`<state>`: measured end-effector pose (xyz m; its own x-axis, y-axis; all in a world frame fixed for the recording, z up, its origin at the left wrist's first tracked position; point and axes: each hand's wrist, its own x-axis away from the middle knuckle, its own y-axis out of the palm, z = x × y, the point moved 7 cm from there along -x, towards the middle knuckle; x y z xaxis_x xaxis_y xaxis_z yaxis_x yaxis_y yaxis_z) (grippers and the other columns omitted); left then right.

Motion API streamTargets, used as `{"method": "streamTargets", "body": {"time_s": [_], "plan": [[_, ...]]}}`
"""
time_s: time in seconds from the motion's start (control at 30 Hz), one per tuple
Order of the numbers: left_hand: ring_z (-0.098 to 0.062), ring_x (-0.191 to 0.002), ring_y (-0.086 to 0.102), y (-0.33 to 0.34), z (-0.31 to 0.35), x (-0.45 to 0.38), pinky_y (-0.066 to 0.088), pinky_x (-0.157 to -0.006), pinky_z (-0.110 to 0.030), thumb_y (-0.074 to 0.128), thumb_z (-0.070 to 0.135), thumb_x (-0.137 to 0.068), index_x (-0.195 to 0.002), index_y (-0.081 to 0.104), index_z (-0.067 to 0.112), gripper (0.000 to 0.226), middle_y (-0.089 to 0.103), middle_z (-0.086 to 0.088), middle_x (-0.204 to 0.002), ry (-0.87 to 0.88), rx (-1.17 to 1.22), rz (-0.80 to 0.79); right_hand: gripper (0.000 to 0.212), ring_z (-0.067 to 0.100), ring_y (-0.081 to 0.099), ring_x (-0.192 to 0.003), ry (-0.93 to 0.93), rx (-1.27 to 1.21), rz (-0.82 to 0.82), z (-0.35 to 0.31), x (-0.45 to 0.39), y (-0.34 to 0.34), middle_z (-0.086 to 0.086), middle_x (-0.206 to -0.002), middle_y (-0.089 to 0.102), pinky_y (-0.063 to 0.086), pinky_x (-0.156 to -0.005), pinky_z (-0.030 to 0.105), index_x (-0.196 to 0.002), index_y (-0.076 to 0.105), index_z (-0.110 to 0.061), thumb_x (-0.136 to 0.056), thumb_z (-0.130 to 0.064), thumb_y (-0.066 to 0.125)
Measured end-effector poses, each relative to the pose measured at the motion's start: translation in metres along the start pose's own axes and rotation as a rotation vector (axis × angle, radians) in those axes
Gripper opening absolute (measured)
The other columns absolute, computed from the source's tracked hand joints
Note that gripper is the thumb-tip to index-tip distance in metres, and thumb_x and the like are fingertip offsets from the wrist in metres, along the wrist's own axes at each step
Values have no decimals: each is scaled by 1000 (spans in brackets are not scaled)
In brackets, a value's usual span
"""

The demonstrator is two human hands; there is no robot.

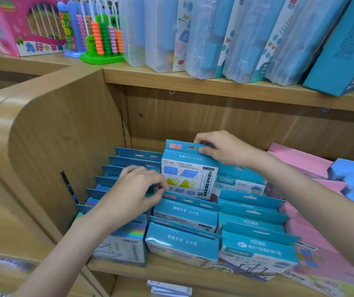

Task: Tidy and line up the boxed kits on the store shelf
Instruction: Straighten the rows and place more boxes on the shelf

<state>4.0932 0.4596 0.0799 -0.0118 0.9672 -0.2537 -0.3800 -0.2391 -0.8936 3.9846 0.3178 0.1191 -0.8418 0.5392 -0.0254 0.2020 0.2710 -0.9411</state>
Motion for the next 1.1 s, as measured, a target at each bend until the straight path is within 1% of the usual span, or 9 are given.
{"method": "streamTargets", "body": {"time_s": [0.17, 0.37, 0.5, 0.6, 0.7, 0.77, 0.83, 0.97, 1.1], "plan": [[-3, -83, 48, -2, -5, -4, 32, -98, -32, 57, 27, -89, -94, 65, 32, 11, 57, 24, -87, -47, -3, 76, 7, 14, 51, -78, -42, 51, -100, -4, 3, 21, 0, -92, 62, 41, -73, 34, -90, 56, -18, -93, -21, 51], [-12, -86, 58, -6, -4, -6, 41, -92, -34, 59, 21, -88, -97, 70, 24, 14, 68, 10, -91, -140, -17, 192, 4, 16, 52, -83, -7, 42, -123, 2, 6, 35, -1, -95, 60, 43, -76, 32, -92, 56, -21, -93, -24, 52], [-5, -85, 56, -7, -3, -4, 39, -96, -37, 61, 19, -87, -97, 66, 26, 13, 62, 16, -90, -105, 9, 209, 11, 12, 52, -79, -34, 38, -153, -1, 12, 41, 0, -93, 63, 38, -69, 22, -96, 61, -14, -91, -22, 56], [-3, -88, 53, -12, -1, 1, 33, -97, -30, 62, 20, -86, -100, 62, 27, 16, 52, 25, -91, -55, 69, 248, 13, 3, 51, -71, -34, 61, -132, 1, 16, 40, -5, -86, 60, 34, -58, 12, -97, 63, -12, -90, -21, 58], [-1, -92, 49, -14, 1, 6, 28, -96, -30, 61, 19, -86, -96, 63, 26, 12, 57, 21, -95, 1, 61, 245, 9, -7, 55, -66, -27, -87, -38, 1, 20, 26, -10, -78, 63, 39, -61, 5, -89, 66, -14, -87, -22, 61], [-1, -96, 48, -14, 0, 8, 27, -96, -30, 60, 18, -87, -95, 65, 25, 12, 60, 16, -101, 2, 55, 236, 3, -2, 59, -71, -1, -176, 111, 4, 19, 6, -10, -77, 63, 45, -67, 11, -85, 64, -18, -87, -20, 61], [-2, -97, 48, -15, 1, 8, 27, -96, -30, 59, 18, -88, -94, 65, 24, 11, 61, 15, -101, 7, 57, 248, 6, 9, 58, -88, 26, -81, 192, 10, 15, -4, -7, -89, 59, 45, -78, 20, -93, 61, -20, -87, -20, 61], [-2, -93, 51, -23, 5, 13, 31, -93, -31, 49, 23, -86, -89, 64, 22, 15, 60, 16, -95, 43, 56, 369, 35, 16, 50, -109, 144, 49, 30, 30, 5, 22, -1, -115, 54, 41, -91, 29, -121, 49, -18, -87, -20, 61], [-4, -90, 50, -31, 3, 26, 28, -92, -25, 40, 25, -87, -88, 62, 20, 23, 59, 15, -93, 73, 34, 492, 31, 23, 53, -108, 215, 66, 80, 35, 6, 29, 8, -117, 60, 42, -88, 33, -117, 53, -12, -86, -12, 60]]}}
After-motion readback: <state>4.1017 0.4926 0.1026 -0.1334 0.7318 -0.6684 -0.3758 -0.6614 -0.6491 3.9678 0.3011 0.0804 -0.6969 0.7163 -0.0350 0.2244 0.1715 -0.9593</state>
